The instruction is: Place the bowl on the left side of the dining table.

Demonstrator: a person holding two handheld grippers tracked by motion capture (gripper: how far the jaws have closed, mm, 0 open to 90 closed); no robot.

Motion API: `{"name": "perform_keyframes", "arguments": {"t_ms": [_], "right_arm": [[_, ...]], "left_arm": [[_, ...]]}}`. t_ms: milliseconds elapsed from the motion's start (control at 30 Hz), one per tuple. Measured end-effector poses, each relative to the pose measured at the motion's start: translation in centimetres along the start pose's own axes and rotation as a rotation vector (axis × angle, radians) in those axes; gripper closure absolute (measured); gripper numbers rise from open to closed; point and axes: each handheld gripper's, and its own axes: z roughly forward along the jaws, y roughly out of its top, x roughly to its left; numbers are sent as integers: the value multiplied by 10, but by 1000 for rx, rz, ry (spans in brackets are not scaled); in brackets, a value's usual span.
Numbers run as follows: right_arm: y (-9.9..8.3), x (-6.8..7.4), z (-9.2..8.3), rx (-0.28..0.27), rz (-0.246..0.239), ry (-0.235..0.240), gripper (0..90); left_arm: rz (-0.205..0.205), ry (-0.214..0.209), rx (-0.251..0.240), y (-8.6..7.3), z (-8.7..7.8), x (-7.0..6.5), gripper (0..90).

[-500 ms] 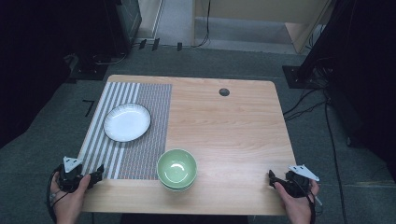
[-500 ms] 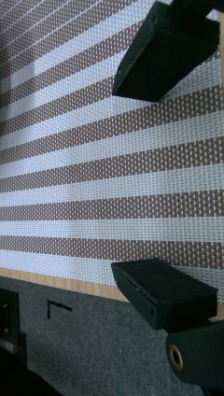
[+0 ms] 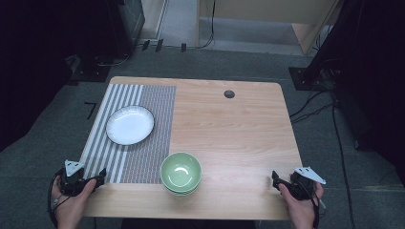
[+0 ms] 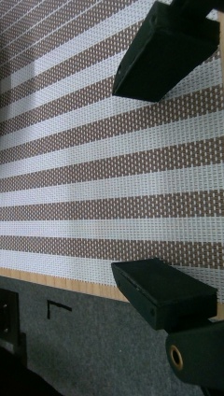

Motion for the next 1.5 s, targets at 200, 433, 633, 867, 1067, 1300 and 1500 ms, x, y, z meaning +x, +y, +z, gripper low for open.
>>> {"name": "perform_keyframes", "arguments": {"t_ms": [200,433,633,867,1067,1300,1500], "right_arm": [[7,10,-8,-39,13,15,148],[18,28,-18,-83,5,46,149],[29,40,-15,-83,-34,73,149],[55,50,-6,-69,-97,78,150],[76,52,-9,-100,-61,115,150],[74,59,-9,-104,-52,137,142],[72,74,-12,-112,-31,166,142]], "left_arm": [[0,0,0,0,0,0,124],[0,0,1,0,0,0,124],[-1,0,0,0,0,0,124],[-1,0,0,0,0,0,124],[-1,0,0,0,0,0,124],[0,0,0,0,0,0,124],[-50,-2,7,2,-2,2,126]]}}
